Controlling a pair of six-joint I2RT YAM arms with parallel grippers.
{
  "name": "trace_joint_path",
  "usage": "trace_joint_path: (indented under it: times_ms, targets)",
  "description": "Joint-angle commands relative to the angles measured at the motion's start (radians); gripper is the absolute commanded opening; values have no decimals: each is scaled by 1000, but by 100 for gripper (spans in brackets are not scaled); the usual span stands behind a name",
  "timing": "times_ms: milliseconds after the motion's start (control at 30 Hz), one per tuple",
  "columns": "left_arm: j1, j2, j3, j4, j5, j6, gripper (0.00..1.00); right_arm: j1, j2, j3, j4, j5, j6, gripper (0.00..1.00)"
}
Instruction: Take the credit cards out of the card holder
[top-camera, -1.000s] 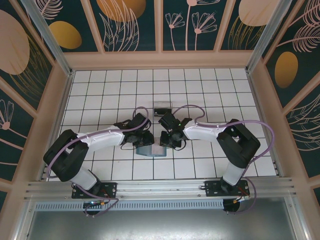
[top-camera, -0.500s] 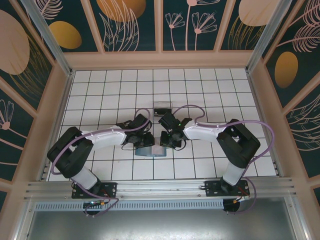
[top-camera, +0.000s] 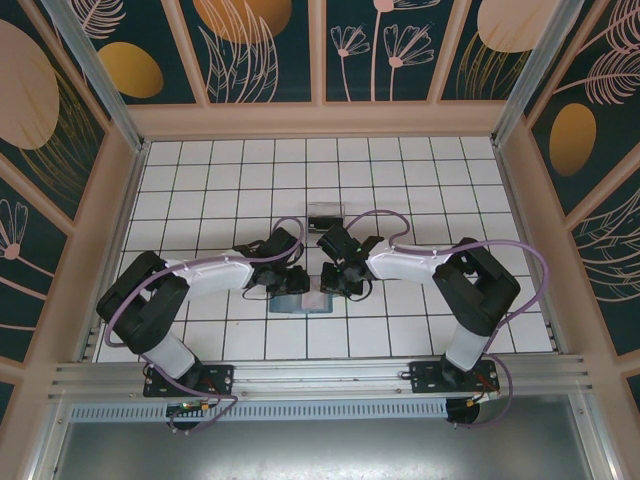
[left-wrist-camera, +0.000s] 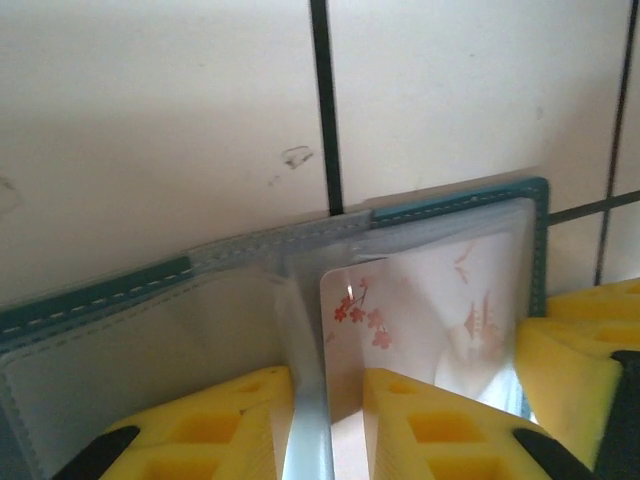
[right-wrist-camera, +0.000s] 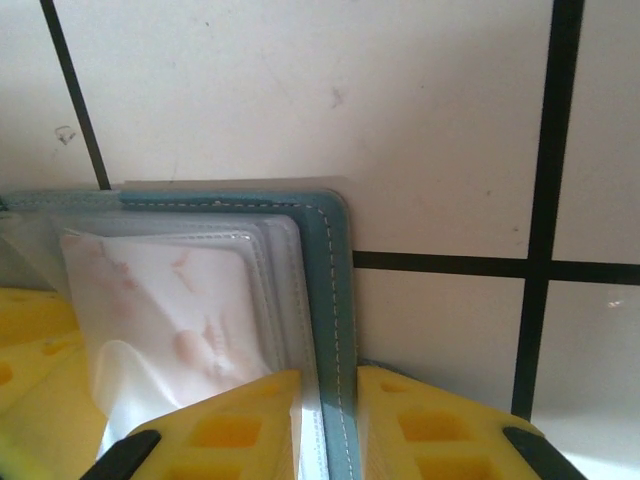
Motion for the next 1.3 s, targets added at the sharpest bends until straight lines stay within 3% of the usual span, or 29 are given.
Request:
trace_joint_path:
  times_ms: [0, 167, 367, 667, 1267]
  targets:
    - [-4, 37, 10, -202, -119, 68, 28, 13, 22, -7, -28, 21, -3, 22]
    - [-5, 28, 35, -281, -206, 88, 28, 14, 22, -3, -32, 24, -1, 26]
    - [-5, -31, 68, -289, -228, 76, 29, 14, 20, -4, -35, 25, 0, 26]
    - [6, -104, 16, -74, -61, -12, 29, 15, 19, -1, -36, 23, -5, 26]
    - [50, -39, -67, 88, 106, -9, 30, 18, 20, -1, -40, 23, -6, 26]
